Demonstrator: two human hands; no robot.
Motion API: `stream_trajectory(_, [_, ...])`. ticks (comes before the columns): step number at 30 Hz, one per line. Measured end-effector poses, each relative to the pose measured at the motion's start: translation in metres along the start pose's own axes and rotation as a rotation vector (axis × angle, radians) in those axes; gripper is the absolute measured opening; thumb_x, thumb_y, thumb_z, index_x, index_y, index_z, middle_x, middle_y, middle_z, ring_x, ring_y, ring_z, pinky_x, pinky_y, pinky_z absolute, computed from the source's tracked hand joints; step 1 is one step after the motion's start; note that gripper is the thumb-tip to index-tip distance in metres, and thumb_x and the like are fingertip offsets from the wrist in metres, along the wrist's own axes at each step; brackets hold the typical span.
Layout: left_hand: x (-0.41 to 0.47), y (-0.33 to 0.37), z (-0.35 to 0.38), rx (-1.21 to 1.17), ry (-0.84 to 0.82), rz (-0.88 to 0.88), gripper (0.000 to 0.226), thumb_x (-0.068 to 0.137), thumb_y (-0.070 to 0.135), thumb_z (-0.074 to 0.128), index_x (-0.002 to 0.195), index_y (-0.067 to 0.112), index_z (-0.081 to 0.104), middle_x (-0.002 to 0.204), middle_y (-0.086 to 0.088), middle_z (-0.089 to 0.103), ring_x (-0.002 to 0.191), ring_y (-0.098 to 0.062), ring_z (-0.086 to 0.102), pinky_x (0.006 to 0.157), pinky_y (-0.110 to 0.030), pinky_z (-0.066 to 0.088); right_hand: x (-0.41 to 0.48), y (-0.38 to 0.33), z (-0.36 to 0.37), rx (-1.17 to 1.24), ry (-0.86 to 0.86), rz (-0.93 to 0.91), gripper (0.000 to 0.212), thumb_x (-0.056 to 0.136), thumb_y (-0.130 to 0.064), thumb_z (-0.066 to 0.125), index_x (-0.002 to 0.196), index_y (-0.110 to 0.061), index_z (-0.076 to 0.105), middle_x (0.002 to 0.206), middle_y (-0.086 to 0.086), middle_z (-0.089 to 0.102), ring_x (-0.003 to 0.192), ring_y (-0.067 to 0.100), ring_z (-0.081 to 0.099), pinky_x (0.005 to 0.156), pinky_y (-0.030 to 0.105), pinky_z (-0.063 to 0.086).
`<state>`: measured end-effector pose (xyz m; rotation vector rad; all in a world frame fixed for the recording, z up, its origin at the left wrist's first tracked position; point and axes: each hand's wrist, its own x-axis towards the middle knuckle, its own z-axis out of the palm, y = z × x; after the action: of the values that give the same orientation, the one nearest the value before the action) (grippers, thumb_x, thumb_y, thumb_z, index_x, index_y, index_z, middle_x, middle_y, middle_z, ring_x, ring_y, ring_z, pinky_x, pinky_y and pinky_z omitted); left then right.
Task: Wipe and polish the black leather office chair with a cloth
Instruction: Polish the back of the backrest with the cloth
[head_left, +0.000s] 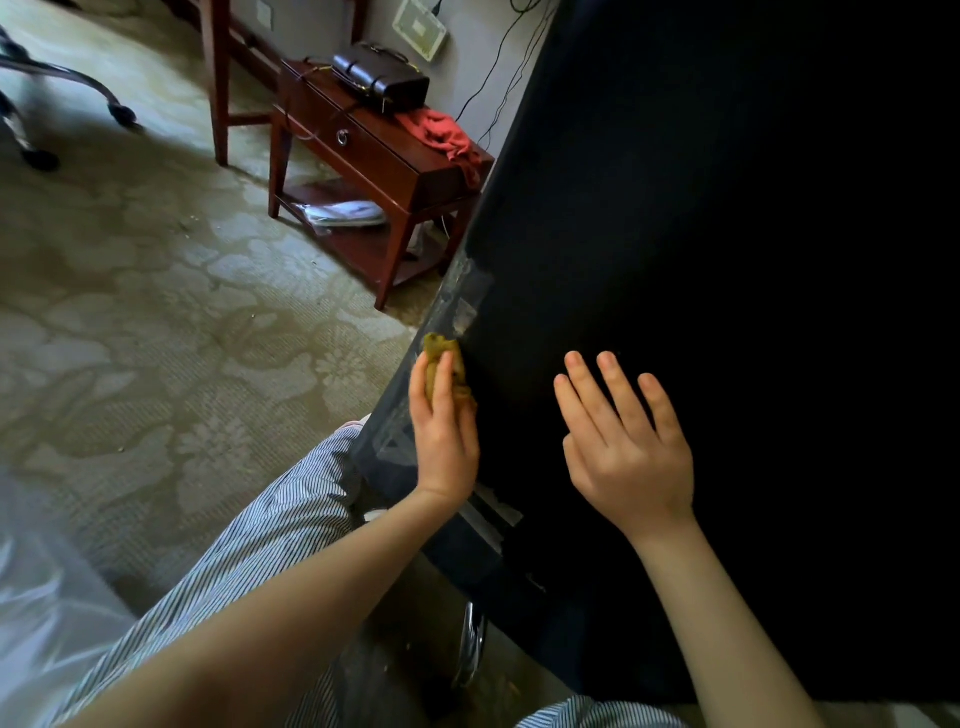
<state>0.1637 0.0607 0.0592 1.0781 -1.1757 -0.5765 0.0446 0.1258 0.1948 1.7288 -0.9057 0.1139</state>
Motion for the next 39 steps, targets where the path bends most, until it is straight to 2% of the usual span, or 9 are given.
stream_trajectory(3, [-0.01, -0.014, -0.01, 0.055, -0.053, -0.244, 0.059, 0.092, 0.001, 0.044, 0.146, 0.01, 0.023, 0.153, -0.012, 0.012, 0.141, -0.02, 0.012, 0.117, -0.042, 0.017, -0.001, -0.001, 0.0, 0.007, 0.005, 0.005, 0.035, 0.091, -0.015, 0.043, 0.122, -0.009, 0.055, 0.13, 0.008, 0.058, 0.127, 0.025, 0.04, 0.112, 0.039, 0.019])
stream_trajectory(5, [-0.011, -0.011, -0.012, 0.079, -0.091, -0.265, 0.06, 0.093, 0.001, 0.044, 0.147, 0.009, 0.02, 0.155, -0.013, 0.006, 0.143, -0.023, 0.009, 0.118, -0.036, 0.012, -0.002, -0.002, 0.0, 0.006, -0.001, 0.004, 0.034, 0.09, -0.015, 0.043, 0.122, -0.009, 0.055, 0.13, 0.008, 0.058, 0.127, 0.025, 0.04, 0.112, 0.039, 0.019])
stream_trajectory(11, [0.007, 0.031, -0.006, -0.045, -0.059, -0.114, 0.057, 0.091, 0.001, 0.04, 0.146, 0.007, 0.024, 0.151, -0.001, 0.003, 0.141, -0.01, 0.004, 0.114, -0.014, 0.004, -0.004, -0.001, -0.001, 0.002, -0.002, 0.003, 0.035, 0.092, -0.015, 0.041, 0.123, -0.009, 0.055, 0.131, 0.008, 0.057, 0.127, 0.025, 0.041, 0.112, 0.04, 0.019])
stream_trajectory(16, [0.037, 0.088, -0.001, -0.133, -0.031, 0.093, 0.053, 0.091, 0.011, 0.036, 0.142, 0.004, 0.029, 0.15, -0.021, 0.014, 0.141, -0.021, 0.014, 0.117, -0.022, 0.012, -0.008, 0.003, -0.001, 0.006, 0.004, -0.025, 0.035, 0.092, -0.015, 0.043, 0.124, -0.009, 0.055, 0.131, 0.008, 0.057, 0.127, 0.025, 0.041, 0.111, 0.04, 0.021])
stream_trajectory(21, [0.06, 0.122, -0.002, -0.181, 0.002, 0.26, 0.051, 0.09, 0.008, 0.041, 0.14, 0.005, 0.033, 0.148, -0.022, 0.019, 0.138, -0.012, 0.012, 0.115, -0.018, 0.011, -0.011, 0.007, -0.002, 0.014, 0.037, -0.047, 0.033, 0.093, -0.017, 0.045, 0.122, -0.008, 0.055, 0.129, 0.008, 0.057, 0.127, 0.025, 0.042, 0.109, 0.039, 0.022])
stream_trajectory(25, [0.046, 0.094, -0.005, -0.176, -0.022, 0.324, 0.05, 0.089, 0.006, 0.042, 0.137, 0.016, 0.031, 0.146, -0.01, 0.016, 0.14, -0.003, 0.011, 0.115, -0.024, 0.015, -0.017, 0.008, -0.004, 0.023, 0.053, -0.046, 0.033, 0.092, -0.016, 0.044, 0.122, -0.01, 0.057, 0.133, 0.007, 0.052, 0.126, 0.024, 0.042, 0.109, 0.038, 0.023])
stream_trajectory(28, [0.027, 0.052, -0.011, -0.099, -0.085, 0.313, 0.054, 0.09, 0.006, 0.042, 0.139, 0.022, 0.027, 0.144, -0.008, 0.016, 0.141, -0.007, 0.012, 0.116, -0.028, 0.016, -0.023, 0.012, -0.005, 0.025, 0.063, -0.051, 0.035, 0.092, -0.015, 0.043, 0.124, -0.01, 0.056, 0.134, 0.006, 0.049, 0.125, 0.023, 0.043, 0.11, 0.038, 0.023])
stream_trajectory(33, [0.002, 0.015, -0.034, -0.026, -0.234, 0.197, 0.056, 0.091, 0.014, 0.037, 0.141, 0.03, 0.019, 0.148, -0.002, 0.009, 0.142, -0.005, 0.004, 0.115, -0.018, 0.007, -0.027, 0.009, -0.01, 0.028, 0.091, -0.006, 0.032, 0.09, -0.014, 0.046, 0.119, -0.013, 0.058, 0.13, 0.003, 0.053, 0.122, 0.022, 0.046, 0.11, 0.037, 0.023])
stream_trajectory(39, [0.033, 0.079, -0.034, -0.202, 0.001, 0.206, 0.053, 0.09, 0.006, 0.04, 0.141, 0.013, 0.025, 0.147, -0.01, 0.014, 0.14, -0.008, 0.012, 0.115, -0.02, 0.012, -0.003, -0.013, -0.027, 0.167, 0.175, 0.042, 0.031, 0.09, -0.013, 0.044, 0.118, -0.016, 0.059, 0.128, 0.002, 0.054, 0.12, 0.021, 0.049, 0.107, 0.04, 0.021])
